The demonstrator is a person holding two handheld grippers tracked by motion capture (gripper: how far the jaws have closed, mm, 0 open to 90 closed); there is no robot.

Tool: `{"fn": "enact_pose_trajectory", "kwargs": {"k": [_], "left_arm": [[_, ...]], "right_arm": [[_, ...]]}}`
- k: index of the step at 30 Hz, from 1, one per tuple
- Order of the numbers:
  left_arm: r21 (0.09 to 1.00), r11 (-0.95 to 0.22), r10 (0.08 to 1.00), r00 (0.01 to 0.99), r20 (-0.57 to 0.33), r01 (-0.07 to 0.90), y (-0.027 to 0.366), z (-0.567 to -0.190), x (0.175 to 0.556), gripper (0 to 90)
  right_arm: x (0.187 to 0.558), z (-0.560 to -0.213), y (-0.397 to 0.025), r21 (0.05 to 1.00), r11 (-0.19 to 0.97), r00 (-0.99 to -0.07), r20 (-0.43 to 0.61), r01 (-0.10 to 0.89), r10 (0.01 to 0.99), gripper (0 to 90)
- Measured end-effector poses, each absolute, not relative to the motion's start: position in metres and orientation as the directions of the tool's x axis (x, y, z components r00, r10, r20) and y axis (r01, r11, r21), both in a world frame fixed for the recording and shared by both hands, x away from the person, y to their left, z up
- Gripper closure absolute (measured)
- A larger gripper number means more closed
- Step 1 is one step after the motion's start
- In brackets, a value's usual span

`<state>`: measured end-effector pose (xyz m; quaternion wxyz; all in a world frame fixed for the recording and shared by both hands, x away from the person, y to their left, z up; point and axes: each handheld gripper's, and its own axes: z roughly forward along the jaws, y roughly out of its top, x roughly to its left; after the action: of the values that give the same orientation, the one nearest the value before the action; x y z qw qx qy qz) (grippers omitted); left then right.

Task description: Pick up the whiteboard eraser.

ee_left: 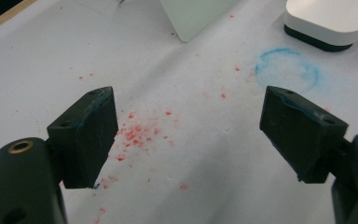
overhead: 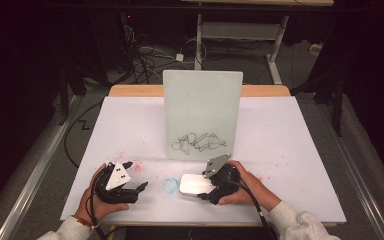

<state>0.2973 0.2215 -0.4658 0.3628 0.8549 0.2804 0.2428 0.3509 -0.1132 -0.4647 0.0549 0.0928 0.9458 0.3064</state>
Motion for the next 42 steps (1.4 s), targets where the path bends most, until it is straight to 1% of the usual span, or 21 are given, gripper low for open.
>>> {"fn": "enact_pose_trajectory", "kwargs": {"k": [2,8,10,11,13,21,25,26,32,36,42], "left_arm": [[0.756,-0.58,0.655,0.725,0.213,0.302,0.222,-0.466,0.297,18.7],[0.749,-0.591,0.647,0.731,0.217,0.301,0.221,-0.466,0.297,18.7],[0.749,-0.592,0.644,0.733,0.217,0.298,0.221,-0.466,0.297,18.7],[0.75,-0.59,0.644,0.734,0.216,0.298,0.221,-0.466,0.297,18.7],[0.752,-0.589,0.646,0.732,0.217,0.297,0.221,-0.465,0.297,18.7],[0.757,-0.585,0.647,0.731,0.218,0.292,0.221,-0.465,0.297,18.7],[0.774,-0.557,0.655,0.732,0.187,0.301,0.222,-0.464,0.298,18.1],[0.775,-0.561,0.654,0.73,0.199,0.29,0.222,-0.463,0.299,18.1],[0.766,-0.574,0.648,0.732,0.21,0.289,0.22,-0.466,0.297,18.1],[0.767,-0.574,0.644,0.736,0.209,0.285,0.22,-0.466,0.296,18.1],[0.765,-0.575,0.645,0.736,0.206,0.29,0.222,-0.467,0.296,18.1]], "right_arm": [[0.351,-0.466,-0.11,0.58,0.803,-0.977,-0.053,0.137,0.205,28.8],[0.35,-0.465,-0.11,0.581,0.804,-0.978,-0.059,0.129,0.2,30.6],[0.348,-0.462,-0.112,0.61,0.781,-0.977,-0.056,0.131,0.208,30.7],[0.348,-0.462,-0.112,0.61,0.781,-0.977,-0.056,0.131,0.208,30.7],[0.346,-0.459,-0.114,0.619,0.777,-0.974,-0.085,0.113,0.209,30.8],[0.344,-0.448,-0.124,0.654,0.749,-0.959,-0.133,0.103,0.249,30.8],[0.345,-0.443,-0.131,0.671,0.733,-0.95,-0.146,0.111,0.278,30.8],[0.345,-0.443,-0.131,0.671,0.733,-0.95,-0.146,0.111,0.278,30.8],[0.347,-0.437,-0.139,0.685,0.719,-0.932,-0.176,0.115,0.317,30.8],[0.345,-0.431,-0.139,0.695,0.713,-0.909,-0.234,0.092,0.346,30.8],[0.345,-0.428,-0.141,0.707,0.702,-0.9,-0.25,0.083,0.358,30.8]]}}
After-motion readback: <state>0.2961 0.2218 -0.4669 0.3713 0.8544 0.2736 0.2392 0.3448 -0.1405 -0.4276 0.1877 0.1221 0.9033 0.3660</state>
